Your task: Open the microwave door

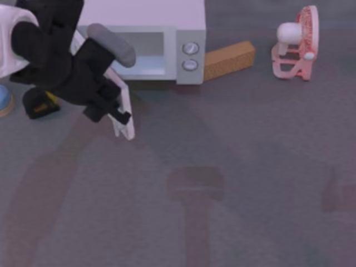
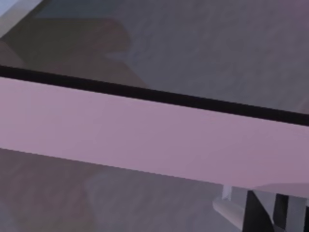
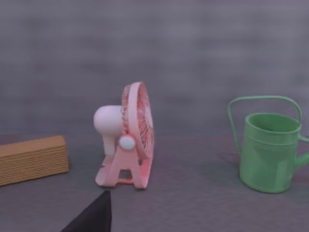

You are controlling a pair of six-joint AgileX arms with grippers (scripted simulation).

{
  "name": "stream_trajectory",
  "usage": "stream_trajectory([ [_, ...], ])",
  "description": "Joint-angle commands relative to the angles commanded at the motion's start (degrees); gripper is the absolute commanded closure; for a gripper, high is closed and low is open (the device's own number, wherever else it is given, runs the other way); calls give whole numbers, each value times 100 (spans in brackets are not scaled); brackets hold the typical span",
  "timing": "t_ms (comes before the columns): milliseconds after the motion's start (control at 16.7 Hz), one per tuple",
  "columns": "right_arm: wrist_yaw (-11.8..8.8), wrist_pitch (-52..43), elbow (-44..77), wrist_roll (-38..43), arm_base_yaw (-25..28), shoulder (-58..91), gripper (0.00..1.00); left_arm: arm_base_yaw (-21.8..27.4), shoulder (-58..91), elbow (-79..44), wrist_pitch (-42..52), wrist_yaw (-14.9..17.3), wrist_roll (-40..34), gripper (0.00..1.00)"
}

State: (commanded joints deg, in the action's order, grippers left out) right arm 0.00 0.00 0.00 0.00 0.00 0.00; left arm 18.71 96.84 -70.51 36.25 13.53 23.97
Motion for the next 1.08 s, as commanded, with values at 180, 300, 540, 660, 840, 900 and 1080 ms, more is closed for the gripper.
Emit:
stream_trajectory([
  [180,0,0,0,0,0,0,0,-195,-30,62,155,204,462,100],
  [300,0,0,0,0,0,0,0,-325,-71,100,243,342,767,100],
  [540,0,0,0,0,0,0,0,-404,-127,100,268,433,949,100],
  [660,0,0,0,0,0,0,0,-404,-127,100,268,433,949,100],
  [840,0,0,0,0,0,0,0,-404,-127,100,268,433,949,100],
  [900,0,0,0,0,0,0,0,-404,-127,100,268,433,949,100],
  [1080,0,0,0,0,0,0,0,-404,-127,100,268,433,949,100],
])
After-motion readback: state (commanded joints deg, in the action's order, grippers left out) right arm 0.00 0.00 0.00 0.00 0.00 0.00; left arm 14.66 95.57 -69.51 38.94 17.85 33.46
